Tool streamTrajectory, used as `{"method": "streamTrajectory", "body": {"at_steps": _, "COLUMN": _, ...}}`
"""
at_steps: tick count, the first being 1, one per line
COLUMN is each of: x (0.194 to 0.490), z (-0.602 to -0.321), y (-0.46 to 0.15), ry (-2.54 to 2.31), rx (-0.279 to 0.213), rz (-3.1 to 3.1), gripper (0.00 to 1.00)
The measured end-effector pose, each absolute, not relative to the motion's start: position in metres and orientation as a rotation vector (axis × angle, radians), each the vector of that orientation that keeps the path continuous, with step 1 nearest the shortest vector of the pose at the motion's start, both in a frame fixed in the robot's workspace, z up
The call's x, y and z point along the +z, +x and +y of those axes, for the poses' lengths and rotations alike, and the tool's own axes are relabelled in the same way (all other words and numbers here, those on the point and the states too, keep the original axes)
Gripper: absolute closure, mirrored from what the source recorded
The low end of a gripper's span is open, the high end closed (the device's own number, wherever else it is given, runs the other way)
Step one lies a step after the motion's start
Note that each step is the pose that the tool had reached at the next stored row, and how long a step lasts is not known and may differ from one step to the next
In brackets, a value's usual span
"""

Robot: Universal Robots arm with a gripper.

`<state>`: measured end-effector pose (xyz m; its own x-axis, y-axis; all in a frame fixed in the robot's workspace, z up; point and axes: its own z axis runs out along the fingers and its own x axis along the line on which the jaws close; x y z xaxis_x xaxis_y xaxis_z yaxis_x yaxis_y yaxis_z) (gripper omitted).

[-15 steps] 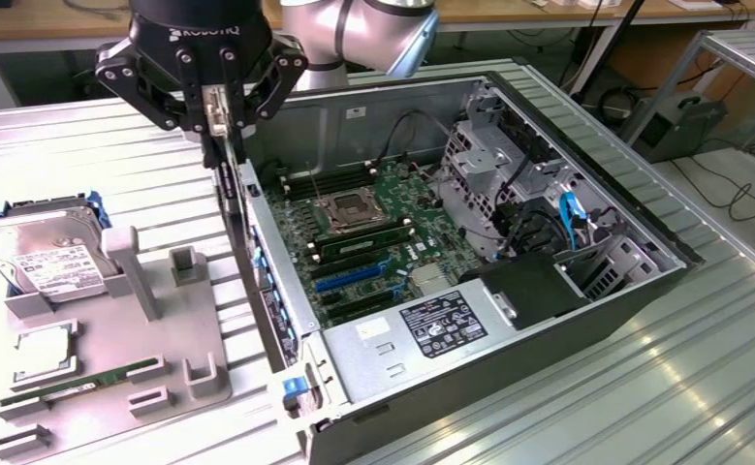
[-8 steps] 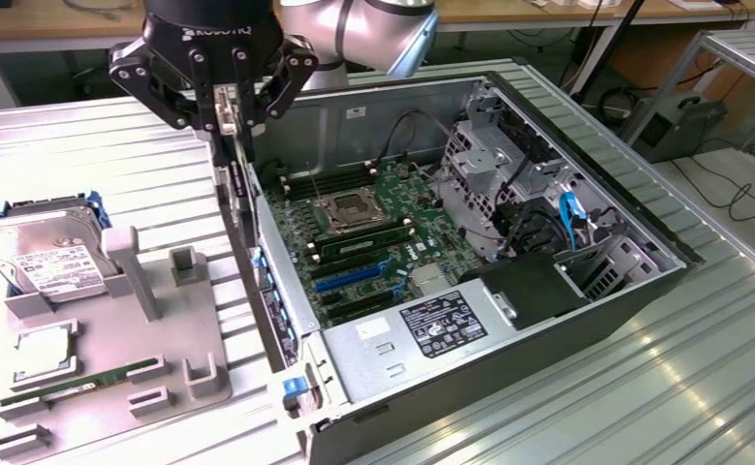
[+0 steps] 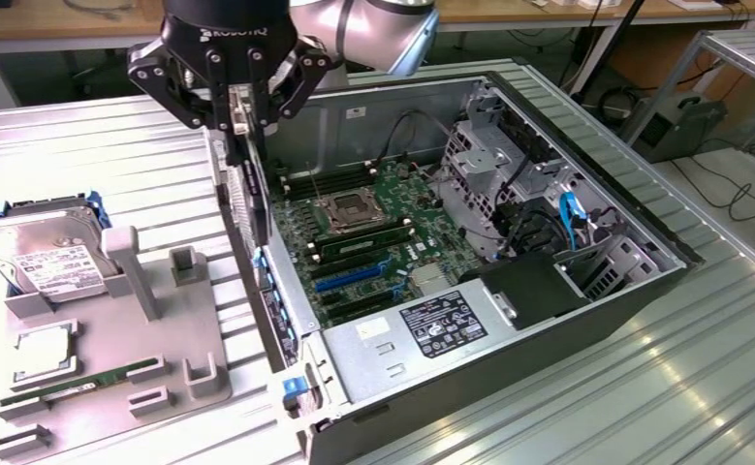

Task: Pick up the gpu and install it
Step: 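Pick up the gpu and move the gpu toward the slot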

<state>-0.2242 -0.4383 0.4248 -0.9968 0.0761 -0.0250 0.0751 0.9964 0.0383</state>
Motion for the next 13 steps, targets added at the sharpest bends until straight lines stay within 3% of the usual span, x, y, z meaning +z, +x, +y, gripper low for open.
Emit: {"method": "streamTrajectory", "body": {"at_steps": 13, "x": 0.421, "z": -0.438, "y": -0.206, "ry": 0.118, "rx": 0.051, "rz": 3.112, "gripper": 0.74}}
